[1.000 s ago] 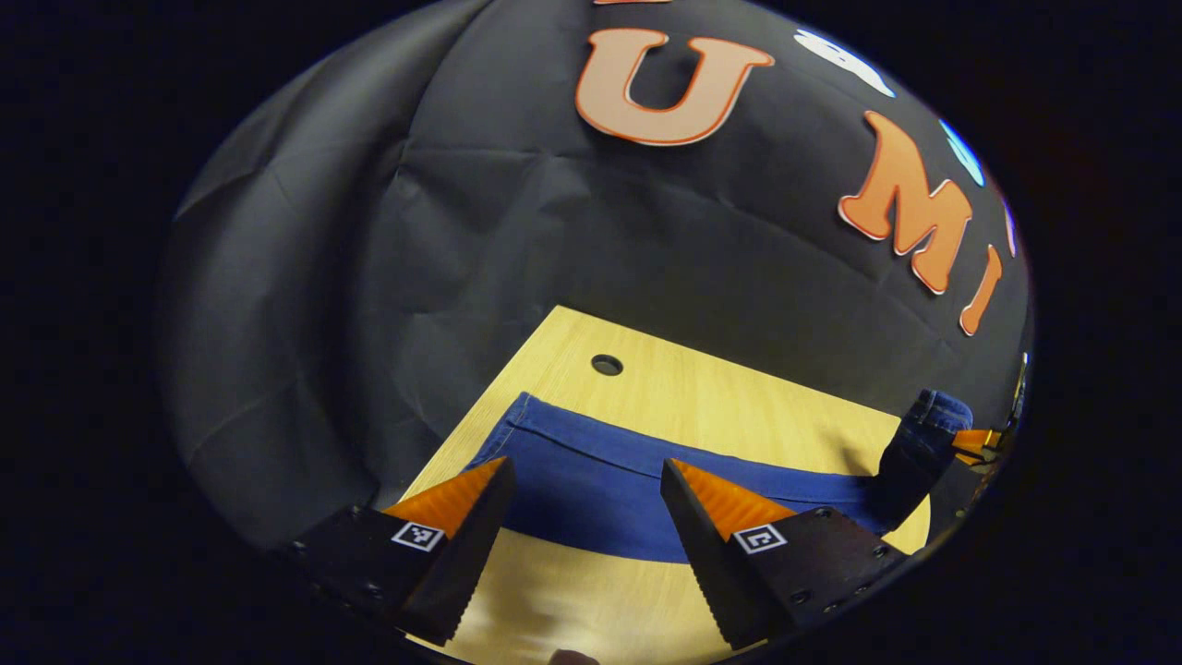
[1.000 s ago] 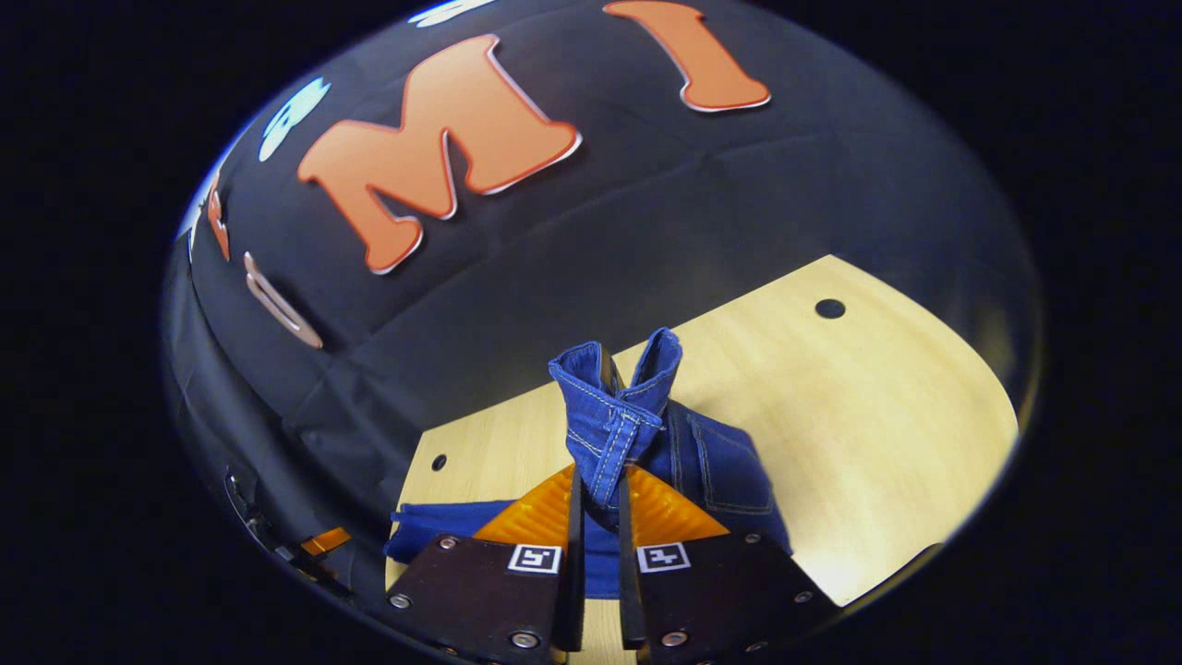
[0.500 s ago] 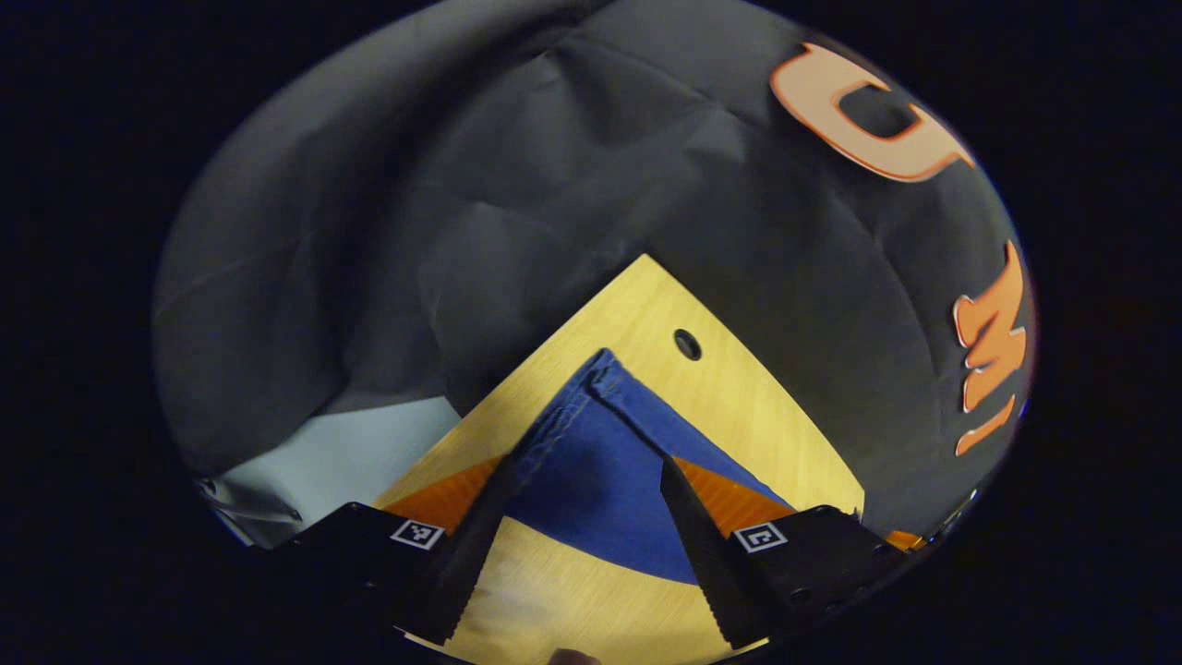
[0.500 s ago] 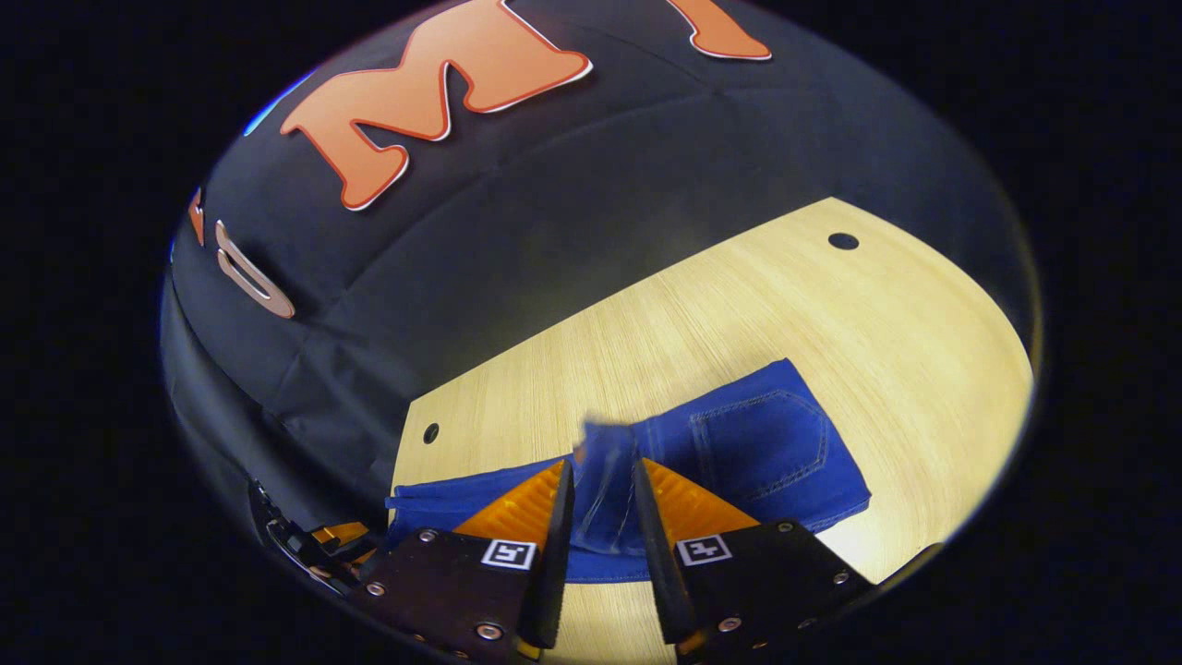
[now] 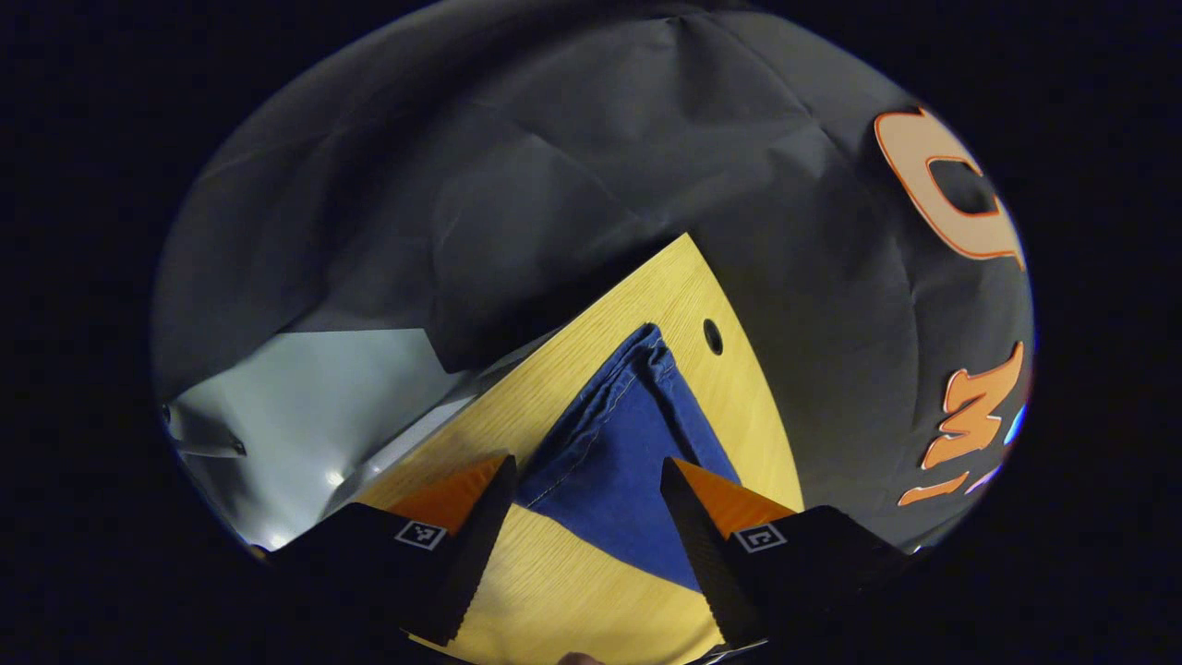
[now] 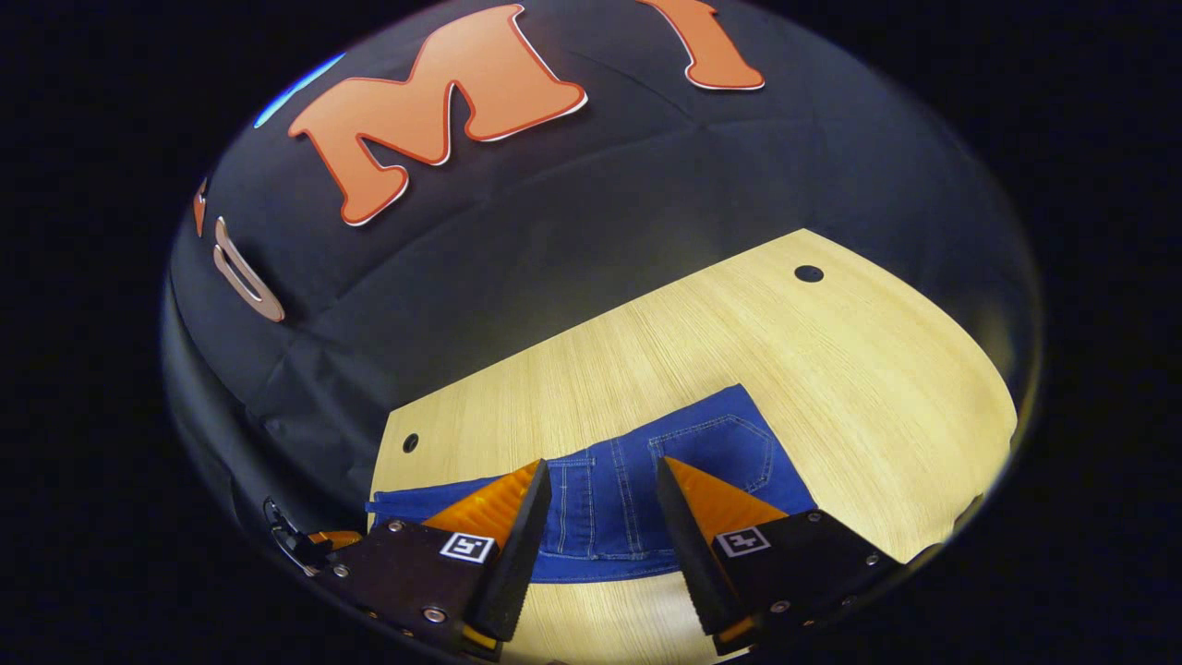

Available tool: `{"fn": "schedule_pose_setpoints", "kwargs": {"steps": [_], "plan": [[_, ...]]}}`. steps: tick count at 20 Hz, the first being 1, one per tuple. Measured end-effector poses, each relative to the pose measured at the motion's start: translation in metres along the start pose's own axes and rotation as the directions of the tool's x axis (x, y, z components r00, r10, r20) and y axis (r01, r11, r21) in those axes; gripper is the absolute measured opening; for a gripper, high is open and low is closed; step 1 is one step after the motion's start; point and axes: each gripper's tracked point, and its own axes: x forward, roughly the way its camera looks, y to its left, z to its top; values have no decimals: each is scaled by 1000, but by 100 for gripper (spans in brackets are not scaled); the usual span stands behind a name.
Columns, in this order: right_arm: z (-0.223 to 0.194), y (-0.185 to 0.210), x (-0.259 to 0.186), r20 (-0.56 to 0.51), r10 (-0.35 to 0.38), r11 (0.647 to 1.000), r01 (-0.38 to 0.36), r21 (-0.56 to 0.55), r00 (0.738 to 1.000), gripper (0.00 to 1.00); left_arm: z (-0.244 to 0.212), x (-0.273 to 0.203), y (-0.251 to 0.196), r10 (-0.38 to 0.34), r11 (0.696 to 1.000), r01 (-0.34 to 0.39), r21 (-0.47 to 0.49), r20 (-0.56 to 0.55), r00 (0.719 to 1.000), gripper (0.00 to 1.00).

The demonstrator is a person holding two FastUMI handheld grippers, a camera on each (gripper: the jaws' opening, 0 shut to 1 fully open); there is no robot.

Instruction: Grasp the waist and the cuffs of the jeans and fold them to make the two legs overlap; first hold the waist and fold one-third of the jeans toward the cuffs, then hold the cuffs and fold the remaining one-third in the same direction to finish folding.

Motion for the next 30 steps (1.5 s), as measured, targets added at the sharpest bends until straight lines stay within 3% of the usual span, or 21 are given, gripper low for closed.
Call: {"fn": "schedule_pose_setpoints", "kwargs": {"steps": [2, 4, 6, 9, 10, 12, 13, 15, 16, 17, 18, 23, 30], "plan": [[0, -4, -3, 6, -9, 1000, 9, 2, 1000, 73, -16, 12, -16, -50, 999, 50, -7, -51, 997, 96], [0, -6, -7, 11, -15, 1000, 15, 2, 1000, 73, -17, 29, -32, -87, 996, 87, -2, -56, 995, 88], [0, -12, -13, 11, -25, 1000, 25, -6, 1000, 73, -21, 44, -35, -64, 998, 64, -1, -57, 996, 88], [11, -25, -22, 32, -36, 999, 36, 1, 999, 73, -24, 63, -29, 1, 1000, -1, -11, -35, 999, 26], [16, -32, -25, 40, -44, 999, 44, 4, 998, 73, -25, 51, -32, -16, 1000, 15, -23, -40, 999, 21], [28, -41, -31, 64, -52, 999, 52, 1, 997, 73, -18, 37, -39, -24, 998, 25, -54, 13, 1000, 21], [34, -45, -33, 75, -51, 999, 51, 2, 996, 73, -15, 31, -46, -29, 999, 29, -44, 12, 1000, 11], [45, -48, -36, 95, -41, 999, 41, 0, 995, 75, -21, 20, -55, -23, 999, 22, 26, 48, 999, 11], [49, -49, -38, 105, -34, 999, 35, -9, 994, 70, -22, 11, -68, -36, 998, 32, 61, 62, 997, 10], [52, -52, -40, 113, -28, 999, 30, -18, 993, 84, -19, 3, -80, -42, 995, 34, 94, 85, 996, 11], [54, -52, -41, 116, -22, 999, 25, -27, 993, 88, -21, -7, -94, -58, 991, 45, 129, 99, 993, 10], [66, -64, -47, 127, 7, 998, 1, -65, 992, 98, -38, -49, -169, -130, 956, 84, 281, 149, 980, 10], [85, -84, -58, 164, 46, 991, -23, -134, 985, 98, -98, -89, -299, -261, 866, 171, 470, 133, 956, 10]]}}
